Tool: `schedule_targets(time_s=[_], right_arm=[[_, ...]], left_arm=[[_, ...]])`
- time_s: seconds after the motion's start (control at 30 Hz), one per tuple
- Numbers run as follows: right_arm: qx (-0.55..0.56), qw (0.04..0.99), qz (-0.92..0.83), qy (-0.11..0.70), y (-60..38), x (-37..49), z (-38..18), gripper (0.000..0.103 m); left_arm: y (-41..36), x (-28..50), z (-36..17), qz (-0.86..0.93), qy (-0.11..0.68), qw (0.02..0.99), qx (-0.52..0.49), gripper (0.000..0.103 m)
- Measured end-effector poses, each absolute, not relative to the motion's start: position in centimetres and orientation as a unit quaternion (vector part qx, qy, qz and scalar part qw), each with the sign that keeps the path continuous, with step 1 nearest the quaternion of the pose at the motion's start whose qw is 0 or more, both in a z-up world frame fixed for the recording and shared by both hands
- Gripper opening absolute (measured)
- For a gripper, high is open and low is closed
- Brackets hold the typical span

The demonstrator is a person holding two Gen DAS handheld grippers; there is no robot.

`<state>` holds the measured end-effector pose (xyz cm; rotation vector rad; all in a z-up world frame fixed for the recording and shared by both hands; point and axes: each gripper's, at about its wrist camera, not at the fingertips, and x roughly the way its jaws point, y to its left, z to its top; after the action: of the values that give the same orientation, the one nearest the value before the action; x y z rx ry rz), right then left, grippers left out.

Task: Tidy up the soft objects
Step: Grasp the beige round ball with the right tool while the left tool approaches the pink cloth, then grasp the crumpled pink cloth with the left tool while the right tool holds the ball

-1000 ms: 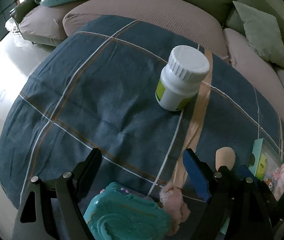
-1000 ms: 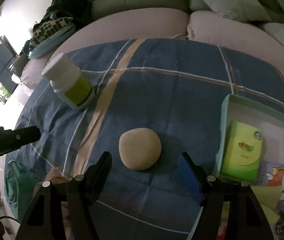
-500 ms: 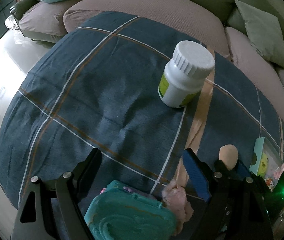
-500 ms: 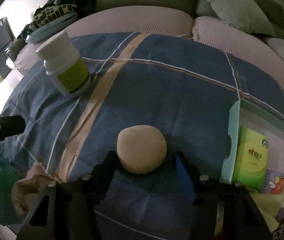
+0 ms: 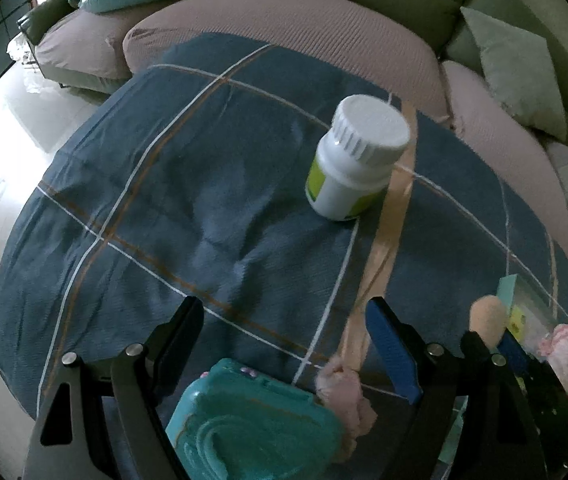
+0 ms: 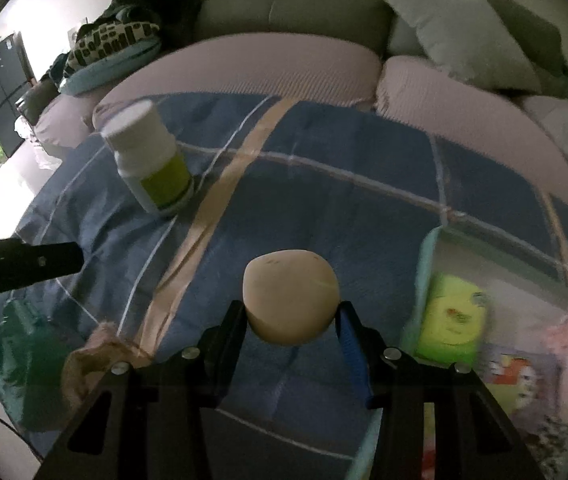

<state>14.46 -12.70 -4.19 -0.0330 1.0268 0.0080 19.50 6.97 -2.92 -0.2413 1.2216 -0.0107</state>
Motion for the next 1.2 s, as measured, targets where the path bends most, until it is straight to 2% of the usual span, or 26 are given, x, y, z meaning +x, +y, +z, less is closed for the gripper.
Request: schedule_targets(time_s=[0.53, 0.8, 0.97, 1.2], right_arm=[[0.033, 0.879, -0.023, 0.476, -18.5, 9.9, 0.8, 0.049], [0.066, 0.884, -0.032, 0.461, -21.7, 8.6, 2.3, 0.050], [0.090, 0.884, -0.034, 0.458, -24.0, 7.5, 2.7, 0.050], [0.125, 0.880, -0.046, 0.456, -26.9, 6.5, 2.8, 0.050]], left_arm=[[2.7, 17.3, 0.7, -0.078, 0.545, 0.831, -0.076, 0.083], [-1.3, 15.1, 1.0, -0.092, 0.559, 0.824, -0.017, 0.083], [-4.2, 15.6, 0.4, -0.129, 0.591, 0.795, 0.048, 0.083], [-6.8, 16.8, -2.7, -0.135, 0.651, 0.716, 0.210, 0.083]])
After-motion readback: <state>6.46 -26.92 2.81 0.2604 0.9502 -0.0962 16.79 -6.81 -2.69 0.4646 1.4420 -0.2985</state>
